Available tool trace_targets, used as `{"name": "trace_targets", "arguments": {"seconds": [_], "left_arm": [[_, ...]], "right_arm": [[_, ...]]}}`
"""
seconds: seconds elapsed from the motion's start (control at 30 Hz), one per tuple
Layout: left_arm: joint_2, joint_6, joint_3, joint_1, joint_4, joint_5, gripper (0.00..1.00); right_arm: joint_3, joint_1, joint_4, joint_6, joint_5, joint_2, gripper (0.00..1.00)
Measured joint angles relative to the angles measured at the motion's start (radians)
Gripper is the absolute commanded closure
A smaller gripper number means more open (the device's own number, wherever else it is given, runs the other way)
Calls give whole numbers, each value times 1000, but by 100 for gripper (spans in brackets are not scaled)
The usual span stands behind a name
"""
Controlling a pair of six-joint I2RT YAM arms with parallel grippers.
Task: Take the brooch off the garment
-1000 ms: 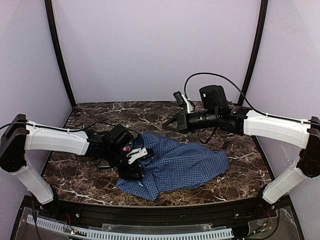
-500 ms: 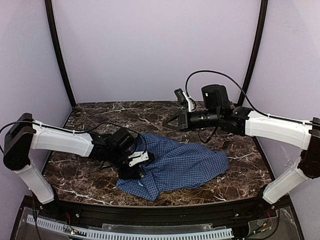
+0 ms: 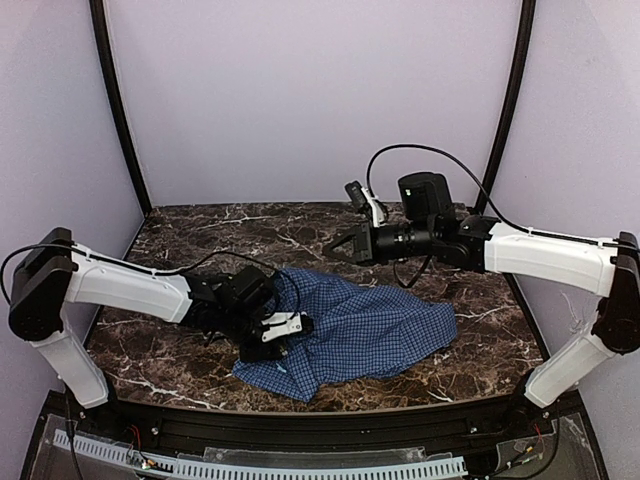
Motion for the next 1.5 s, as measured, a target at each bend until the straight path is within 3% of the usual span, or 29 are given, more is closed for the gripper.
{"name": "trace_targets", "arguments": {"seconds": [0.23,0.5,0.93,1.07,1.33,1.5], "left_arm": [[26,20,0,-18,12,-32,56],[42,19,-2,-39,24,-85,69],[-13,-121,-2,-41,46,-106,66],[-13,-142,-2,-41,50,-108,80],[-13,-146,-2,-41,52,-108,97],[-14,-156,-2,-41,50,-104,99]], "right_arm": [[0,-6,4,0,-17,5,100],[0,-11,7,0,-22,5,100],[-16,-11,25,2,-32,5,100],[-18,-12,30,5,-37,5,100],[-34,-12,50,13,-37,4,100],[-34,-12,54,19,-37,2,100]]}}
